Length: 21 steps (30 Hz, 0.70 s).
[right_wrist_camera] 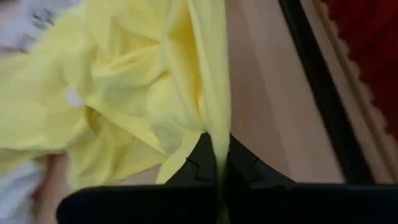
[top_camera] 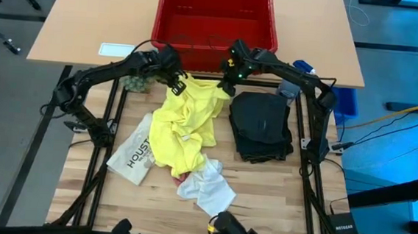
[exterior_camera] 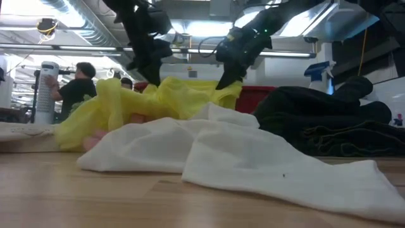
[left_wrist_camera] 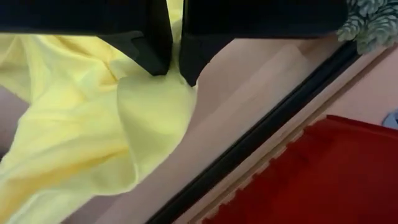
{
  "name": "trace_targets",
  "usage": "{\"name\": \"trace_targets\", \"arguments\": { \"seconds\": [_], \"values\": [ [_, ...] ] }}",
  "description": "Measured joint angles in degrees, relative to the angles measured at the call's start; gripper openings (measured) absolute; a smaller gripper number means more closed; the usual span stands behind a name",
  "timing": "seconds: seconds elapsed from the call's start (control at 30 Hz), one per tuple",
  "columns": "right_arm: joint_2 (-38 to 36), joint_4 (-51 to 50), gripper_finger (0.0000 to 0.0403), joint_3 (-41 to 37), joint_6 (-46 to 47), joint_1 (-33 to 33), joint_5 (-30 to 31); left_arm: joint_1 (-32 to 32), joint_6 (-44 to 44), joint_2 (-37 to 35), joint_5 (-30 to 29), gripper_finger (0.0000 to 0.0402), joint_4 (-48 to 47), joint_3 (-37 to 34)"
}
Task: Fold laundry
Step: Fold the yellow shirt
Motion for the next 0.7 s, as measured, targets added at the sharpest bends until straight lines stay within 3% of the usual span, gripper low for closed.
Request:
{"name": "trace_targets", "arguments": {
  "seconds": [0.13, 0.43, 0.53, 0.7],
  "values": [
    [0.00, 0.37, 0.0043, -0.01, 1.21, -2.22, -6.56, 0.23, 0.58, -1.48, 0.18, 0.0037, 0.10, 0.00],
    [-0.08, 0.08, 0.0187, -0.01, 5.62, -6.83, -21.94, 3.15, 3.30, -6.80, 1.18, 0.0149, 0.28, -0.02],
    [-1.64, -1.98, 0.0209, -0.03, 4.27, -6.63, -22.04, 3.53, 2.66, -9.56, 3.39, 0.0176, 0.33, -0.02],
    [-5.07, -5.69, 0.0205, 0.05, -2.15, -0.46, -16.06, -0.85, 2.76, -14.13, 18.60, 0.0181, -4.64, -0.04]
  ]
}}
